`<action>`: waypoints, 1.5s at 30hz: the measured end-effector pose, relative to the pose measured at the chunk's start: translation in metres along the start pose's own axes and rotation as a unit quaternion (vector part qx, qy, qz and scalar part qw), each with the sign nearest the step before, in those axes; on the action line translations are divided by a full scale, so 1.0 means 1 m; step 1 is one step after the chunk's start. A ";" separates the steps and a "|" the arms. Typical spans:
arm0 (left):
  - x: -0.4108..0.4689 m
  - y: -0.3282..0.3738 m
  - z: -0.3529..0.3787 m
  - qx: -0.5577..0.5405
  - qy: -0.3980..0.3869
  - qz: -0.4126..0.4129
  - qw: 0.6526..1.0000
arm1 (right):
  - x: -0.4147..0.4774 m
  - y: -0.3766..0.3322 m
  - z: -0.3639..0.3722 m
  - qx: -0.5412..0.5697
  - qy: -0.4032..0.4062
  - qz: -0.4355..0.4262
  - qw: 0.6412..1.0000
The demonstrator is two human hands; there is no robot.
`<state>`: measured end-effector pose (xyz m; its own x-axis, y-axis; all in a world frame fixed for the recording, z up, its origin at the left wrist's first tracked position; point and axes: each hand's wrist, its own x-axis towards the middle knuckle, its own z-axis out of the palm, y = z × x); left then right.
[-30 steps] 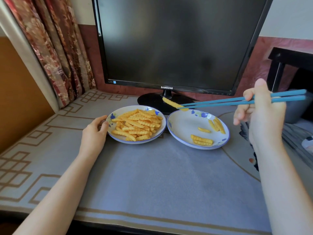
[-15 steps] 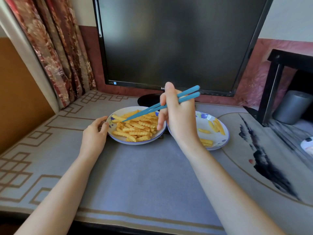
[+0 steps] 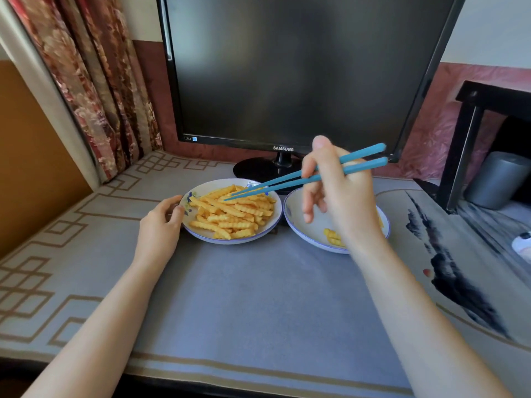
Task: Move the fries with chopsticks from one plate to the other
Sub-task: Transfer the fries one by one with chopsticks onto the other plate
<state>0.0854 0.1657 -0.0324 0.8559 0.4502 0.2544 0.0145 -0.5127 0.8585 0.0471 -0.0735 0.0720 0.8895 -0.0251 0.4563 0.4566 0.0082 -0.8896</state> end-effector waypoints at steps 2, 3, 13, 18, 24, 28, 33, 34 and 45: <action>0.000 0.001 0.000 -0.001 -0.001 0.000 1.000 | 0.003 -0.004 -0.021 -0.015 0.023 -0.003 1.000; -0.001 0.001 0.000 -0.001 0.000 0.000 1.000 | 0.003 -0.005 -0.032 -0.027 0.034 0.000 0.999; -0.001 0.001 0.000 0.014 -0.001 0.005 1.000 | -0.004 -0.001 -0.109 -0.117 0.107 0.047 0.986; -0.002 0.001 -0.001 0.016 -0.003 0.004 1.000 | -0.012 -0.001 -0.131 -0.118 0.128 0.057 0.983; -0.003 0.002 0.000 0.017 -0.001 0.006 1.000 | -0.018 -0.006 -0.148 -0.130 0.146 0.063 0.979; -0.002 0.001 0.000 0.016 -0.003 0.004 1.000 | -0.023 -0.003 -0.152 -0.135 0.138 0.078 0.978; -0.001 0.000 0.000 0.017 -0.004 0.006 1.000 | -0.022 0.006 -0.148 -0.123 0.175 0.080 0.974; -0.002 0.000 -0.001 0.016 -0.005 0.006 1.000 | -0.021 0.007 -0.147 -0.123 0.186 0.076 0.972; -0.001 0.001 -0.001 0.013 -0.003 0.003 1.000 | -0.012 0.000 -0.085 0.002 0.208 0.038 0.977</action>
<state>0.0836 0.1655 -0.0317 0.8587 0.4431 0.2575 0.0225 -0.5345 0.8448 0.0348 -0.1586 0.0648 0.8368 -0.4279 0.3415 0.3904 0.0292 -0.9202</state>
